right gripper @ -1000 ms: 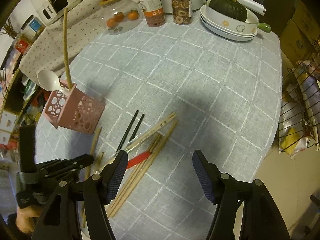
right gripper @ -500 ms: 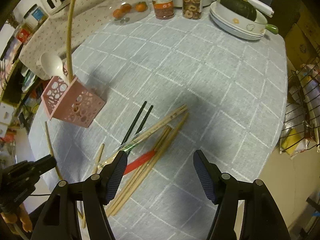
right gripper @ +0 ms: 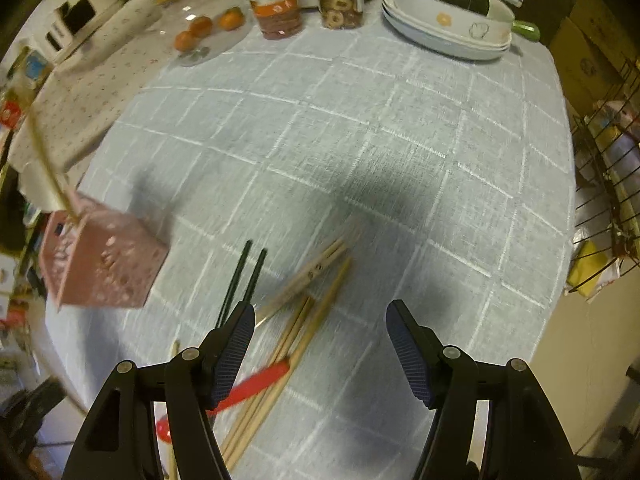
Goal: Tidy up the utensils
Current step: 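Close the left tool on a single wooden chopstick and lift it, then carry the wooden chopstick upright toward the pink holder with the left tool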
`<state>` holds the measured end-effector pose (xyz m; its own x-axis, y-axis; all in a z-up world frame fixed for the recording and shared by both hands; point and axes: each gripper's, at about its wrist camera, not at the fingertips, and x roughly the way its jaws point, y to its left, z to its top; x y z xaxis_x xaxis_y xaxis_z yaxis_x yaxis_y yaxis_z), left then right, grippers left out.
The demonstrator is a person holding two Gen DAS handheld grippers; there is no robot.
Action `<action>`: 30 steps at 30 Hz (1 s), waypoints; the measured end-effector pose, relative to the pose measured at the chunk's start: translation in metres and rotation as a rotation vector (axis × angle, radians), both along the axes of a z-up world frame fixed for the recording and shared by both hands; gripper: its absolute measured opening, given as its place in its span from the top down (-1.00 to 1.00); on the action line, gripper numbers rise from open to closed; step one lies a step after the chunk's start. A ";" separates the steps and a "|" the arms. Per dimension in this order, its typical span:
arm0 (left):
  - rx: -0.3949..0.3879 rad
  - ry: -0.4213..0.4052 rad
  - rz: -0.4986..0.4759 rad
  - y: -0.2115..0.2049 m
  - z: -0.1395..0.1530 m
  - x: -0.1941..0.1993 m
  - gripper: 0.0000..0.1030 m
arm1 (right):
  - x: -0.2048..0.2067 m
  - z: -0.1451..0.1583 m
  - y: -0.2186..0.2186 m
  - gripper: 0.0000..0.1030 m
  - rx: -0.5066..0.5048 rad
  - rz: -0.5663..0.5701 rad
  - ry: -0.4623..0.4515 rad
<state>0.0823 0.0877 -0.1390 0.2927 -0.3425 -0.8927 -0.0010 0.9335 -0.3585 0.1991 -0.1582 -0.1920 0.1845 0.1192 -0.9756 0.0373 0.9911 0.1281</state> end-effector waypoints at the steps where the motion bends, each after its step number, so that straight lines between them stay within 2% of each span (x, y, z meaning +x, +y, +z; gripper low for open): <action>1: -0.003 -0.010 0.001 0.001 0.003 -0.001 0.87 | 0.004 -0.005 0.000 -0.31 0.005 -0.008 0.006; 4: -0.002 -0.039 0.003 0.005 0.011 -0.004 0.87 | 0.015 -0.016 0.002 -0.04 0.030 -0.033 0.013; 5: -0.004 -0.046 0.002 0.005 0.013 -0.005 0.87 | 0.017 -0.019 0.001 0.14 0.032 -0.050 0.020; 8: -0.011 -0.055 0.002 0.009 0.015 -0.004 0.87 | 0.020 -0.016 -0.001 0.38 0.078 -0.099 0.019; 13: -0.012 -0.069 -0.002 0.012 0.018 -0.003 0.87 | 0.024 -0.014 0.002 0.49 0.169 -0.109 0.031; 19: -0.008 -0.090 0.009 0.013 0.023 -0.004 0.87 | 0.027 -0.034 0.006 0.51 0.084 -0.128 0.084; 24: 0.007 -0.094 0.020 0.015 0.022 -0.002 0.87 | 0.032 -0.035 0.019 0.53 0.041 -0.092 0.026; 26: 0.014 -0.095 0.026 0.016 0.020 -0.001 0.87 | 0.031 -0.034 0.025 0.60 0.009 -0.092 0.005; 28: 0.020 -0.095 0.034 0.016 0.019 -0.001 0.87 | 0.031 -0.031 0.027 0.66 0.019 -0.105 0.000; 29: 0.023 -0.099 0.037 0.015 0.019 0.000 0.87 | 0.031 -0.030 0.025 0.71 0.032 -0.108 -0.005; 30: 0.029 -0.105 0.038 0.015 0.020 0.000 0.87 | 0.030 -0.031 0.023 0.85 0.043 -0.113 -0.006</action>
<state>0.0818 0.1022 -0.1194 0.3979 -0.3041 -0.8656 -0.0006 0.9434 -0.3317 0.2290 -0.1356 -0.2227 0.2045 0.1387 -0.9690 0.1481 0.9741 0.1707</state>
